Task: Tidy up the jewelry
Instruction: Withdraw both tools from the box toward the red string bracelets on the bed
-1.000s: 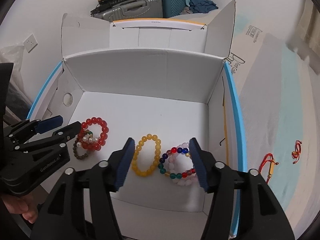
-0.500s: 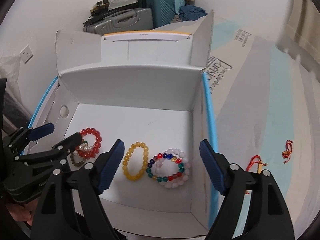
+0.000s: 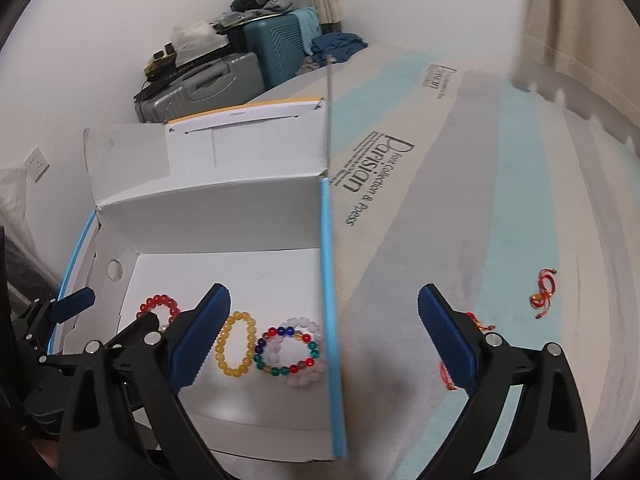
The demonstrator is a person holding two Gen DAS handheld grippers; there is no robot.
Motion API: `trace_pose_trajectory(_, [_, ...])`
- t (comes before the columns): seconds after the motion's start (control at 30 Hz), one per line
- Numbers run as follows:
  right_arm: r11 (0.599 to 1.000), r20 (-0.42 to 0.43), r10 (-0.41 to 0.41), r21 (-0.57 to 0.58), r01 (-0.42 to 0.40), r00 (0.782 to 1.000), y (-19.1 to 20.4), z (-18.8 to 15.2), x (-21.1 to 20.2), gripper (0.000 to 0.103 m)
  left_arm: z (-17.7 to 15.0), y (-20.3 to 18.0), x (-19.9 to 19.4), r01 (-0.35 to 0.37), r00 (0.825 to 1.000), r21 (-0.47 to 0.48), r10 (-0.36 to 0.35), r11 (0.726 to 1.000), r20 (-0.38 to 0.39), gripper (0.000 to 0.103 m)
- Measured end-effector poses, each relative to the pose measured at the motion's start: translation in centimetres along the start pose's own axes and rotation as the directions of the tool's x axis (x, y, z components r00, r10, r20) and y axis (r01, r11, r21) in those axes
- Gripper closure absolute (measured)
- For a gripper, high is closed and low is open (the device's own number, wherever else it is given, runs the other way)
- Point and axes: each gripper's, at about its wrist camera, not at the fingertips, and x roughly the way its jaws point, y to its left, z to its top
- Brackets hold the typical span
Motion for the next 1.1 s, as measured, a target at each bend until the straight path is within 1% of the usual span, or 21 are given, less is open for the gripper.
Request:
trace_pose_trajectory(0.07, [1.0,-0.001,-0.004,0.006,0.004,1.0,-0.5,0.0,-0.2,0.011,0.1,-0.5,-0.2,0.0,1.0,0.003,0.0,1.0,0.005,0.006])
trace_pose_trajectory(0.1, [1.0,-0.001,-0.008,0.007,0.008,1.0,-0.7,-0.1,-0.3,0.008,0.1,-0.7,-0.2,-0.002,1.0,0.005,0.002,1.0,0.006,0.006])
trace_pose_trajectory(0.23, [1.0,0.007,-0.027,0.016,0.026,1.0,-1.9,-0.3,-0.9,0.008,0.2,-2.1,-0.7,-0.002,1.0,0.019,0.002,1.0,0.018,0.006])
trace_pose_trajectory(0.37, [0.998,0.023,-0.055,0.042,0.054,0.998,-3.6,-0.3,-1.8,0.008,0.3,-4.1,-1.3,0.013,0.999,0.048,-0.014,0.999,0.035,0.006])
trace_pose_trajectory(0.53, [0.993,0.055,-0.098,0.065,0.095,0.994,-6.1,-0.2,-3.2,0.008,0.2,-7.8,-2.1,0.061,0.996,0.101,-0.066,0.993,0.052,0.006])
trace_pose_trajectory(0.67, [0.988,0.053,-0.123,0.098,0.118,0.991,-9.0,-0.4,-3.9,0.008,0.1,-10.2,-2.1,0.088,0.994,0.135,-0.096,0.987,0.052,0.006])
trace_pose_trajectory(0.87, [0.98,0.061,-0.159,0.133,0.15,0.985,-12.1,-0.8,-4.9,0.008,0.0,-13.4,-2.5,0.122,0.99,0.168,-0.133,0.978,0.057,0.006])
trace_pose_trajectory(1.1, [0.97,0.051,-0.189,0.163,0.178,0.981,-14.7,-1.6,-5.4,0.008,-0.3,-17.2,-2.6,0.16,0.983,0.217,-0.176,0.963,0.056,0.006])
